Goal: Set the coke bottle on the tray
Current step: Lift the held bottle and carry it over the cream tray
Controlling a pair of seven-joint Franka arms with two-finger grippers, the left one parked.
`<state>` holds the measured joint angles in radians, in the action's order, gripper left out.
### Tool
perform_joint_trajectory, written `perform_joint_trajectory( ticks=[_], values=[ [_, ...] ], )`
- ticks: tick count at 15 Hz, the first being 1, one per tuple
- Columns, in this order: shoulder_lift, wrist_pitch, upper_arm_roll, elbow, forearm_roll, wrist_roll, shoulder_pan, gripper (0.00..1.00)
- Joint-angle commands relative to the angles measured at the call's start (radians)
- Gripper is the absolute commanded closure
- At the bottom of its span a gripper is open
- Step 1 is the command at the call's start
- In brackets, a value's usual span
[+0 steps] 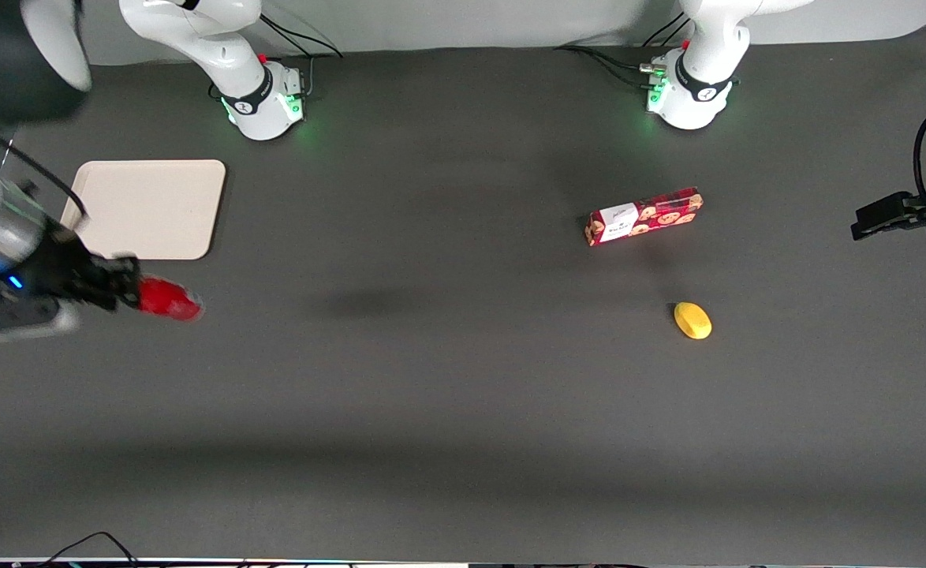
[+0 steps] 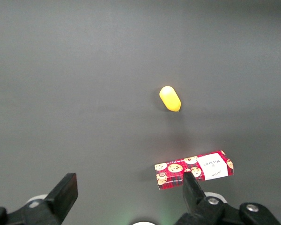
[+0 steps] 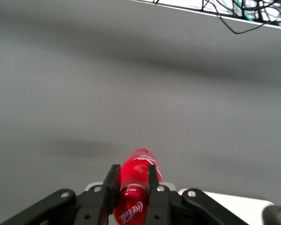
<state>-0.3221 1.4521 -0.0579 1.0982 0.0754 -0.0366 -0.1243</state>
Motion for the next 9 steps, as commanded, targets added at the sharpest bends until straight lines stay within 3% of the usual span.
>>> perform_joint_trajectory(
  ticks=[1,5,9],
  values=[
    [0.158,-0.146,0.134,0.041,-0.02,0.257,0.022,1.0],
    [0.236,-0.265,0.353,0.083,-0.019,0.571,0.017,1.0],
    [0.349,-0.231,0.476,0.297,0.039,0.67,0.018,1.0]
  ],
)
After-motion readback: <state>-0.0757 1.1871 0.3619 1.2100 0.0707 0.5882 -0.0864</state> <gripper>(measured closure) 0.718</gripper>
